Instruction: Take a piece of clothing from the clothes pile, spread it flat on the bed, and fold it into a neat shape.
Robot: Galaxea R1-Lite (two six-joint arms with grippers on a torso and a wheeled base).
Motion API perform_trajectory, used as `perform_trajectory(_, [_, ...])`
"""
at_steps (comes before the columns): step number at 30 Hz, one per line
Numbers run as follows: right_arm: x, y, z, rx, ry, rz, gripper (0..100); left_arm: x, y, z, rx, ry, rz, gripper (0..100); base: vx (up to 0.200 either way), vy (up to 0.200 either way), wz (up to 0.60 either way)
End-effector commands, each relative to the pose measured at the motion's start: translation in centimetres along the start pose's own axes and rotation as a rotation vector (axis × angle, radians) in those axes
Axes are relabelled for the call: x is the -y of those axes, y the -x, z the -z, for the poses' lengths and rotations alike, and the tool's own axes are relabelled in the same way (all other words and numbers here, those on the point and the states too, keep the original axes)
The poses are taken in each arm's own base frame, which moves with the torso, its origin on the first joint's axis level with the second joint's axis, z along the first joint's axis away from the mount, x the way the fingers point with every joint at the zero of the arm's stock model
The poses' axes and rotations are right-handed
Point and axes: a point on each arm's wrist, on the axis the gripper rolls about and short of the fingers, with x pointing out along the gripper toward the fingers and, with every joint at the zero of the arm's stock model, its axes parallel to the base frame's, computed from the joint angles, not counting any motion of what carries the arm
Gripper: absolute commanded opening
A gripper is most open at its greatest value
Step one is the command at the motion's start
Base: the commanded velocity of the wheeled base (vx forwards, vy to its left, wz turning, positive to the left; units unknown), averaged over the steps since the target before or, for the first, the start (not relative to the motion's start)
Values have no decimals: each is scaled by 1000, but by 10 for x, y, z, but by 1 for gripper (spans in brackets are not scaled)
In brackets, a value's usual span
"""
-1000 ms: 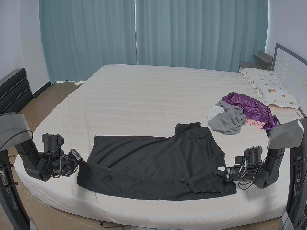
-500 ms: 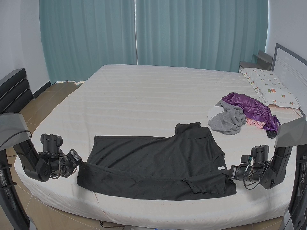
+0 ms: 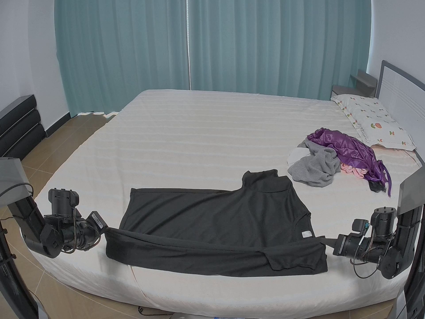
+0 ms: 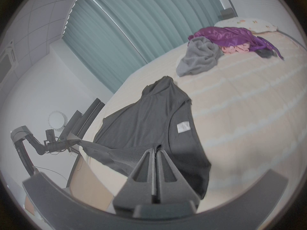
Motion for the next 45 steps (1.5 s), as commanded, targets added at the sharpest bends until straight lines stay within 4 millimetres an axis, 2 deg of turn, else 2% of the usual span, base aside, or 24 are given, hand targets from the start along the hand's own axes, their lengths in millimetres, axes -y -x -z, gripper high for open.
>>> perform_trajectory(1, [-2,16,6,-18,-23,-3,0,0,14,2,4,-16,1,0,0,0,0])
perform_trajectory(5, [-1,21,4,-9,-37,-7,0,4,33,2,0,-45,-7,0,0,0,0])
perform_trajectory(11, [-3,22,7,-39,-41,-6,0,3,46,-2,4,-82,-29,0,0,0,0])
perform_trajectory(16, [-10,30,-1,4,-30,-25,0,-2,45,-5,10,-82,-70,0,0,0,0])
perform_trajectory(22, [-16,35,-1,-15,-36,-33,0,-3,44,-1,-12,-92,-81,0,0,0,0])
perform_trajectory(32, [-16,39,-3,-9,-34,-22,0,-6,43,7,-95,-136,-135,0,0,0,0])
perform_trajectory(45, [-18,42,-1,-28,-13,-18,0,-3,42,4,-84,-135,-124,0,0,0,0])
